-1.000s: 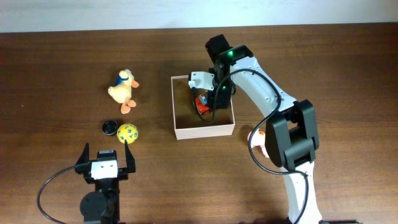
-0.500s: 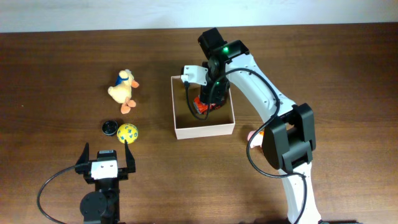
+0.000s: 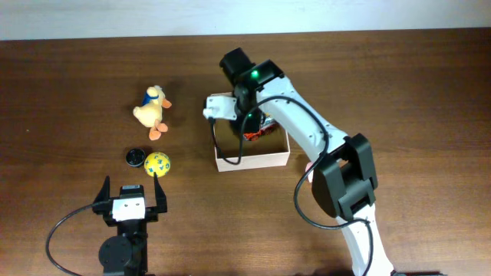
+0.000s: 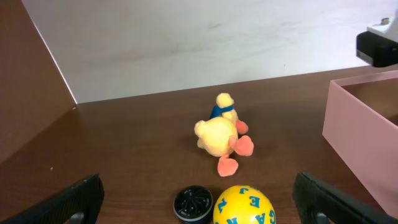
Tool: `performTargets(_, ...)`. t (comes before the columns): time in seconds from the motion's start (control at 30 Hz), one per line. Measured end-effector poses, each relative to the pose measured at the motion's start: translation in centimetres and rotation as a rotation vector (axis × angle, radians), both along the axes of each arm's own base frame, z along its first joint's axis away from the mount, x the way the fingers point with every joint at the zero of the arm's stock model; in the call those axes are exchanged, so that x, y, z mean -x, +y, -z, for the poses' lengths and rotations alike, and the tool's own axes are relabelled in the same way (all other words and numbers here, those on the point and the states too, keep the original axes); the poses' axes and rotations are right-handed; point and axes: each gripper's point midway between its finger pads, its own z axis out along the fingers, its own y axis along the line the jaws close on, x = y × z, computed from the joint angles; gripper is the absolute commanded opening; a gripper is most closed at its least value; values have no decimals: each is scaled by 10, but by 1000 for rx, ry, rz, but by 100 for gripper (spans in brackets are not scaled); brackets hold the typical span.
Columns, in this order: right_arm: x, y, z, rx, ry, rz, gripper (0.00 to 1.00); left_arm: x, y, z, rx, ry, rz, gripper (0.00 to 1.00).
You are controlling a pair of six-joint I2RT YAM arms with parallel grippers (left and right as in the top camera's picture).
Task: Pack container
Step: 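Lower the truck into the box and open the right gripper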
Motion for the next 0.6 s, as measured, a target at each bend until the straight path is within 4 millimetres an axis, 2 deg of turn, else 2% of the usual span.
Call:
performTargets(0.07,4,3,0,1,7,5,10,0,0,0,0,0,0,99)
performTargets(0.6,4,4,0,-3,22,59,10,0,0,0,0,0,0,99)
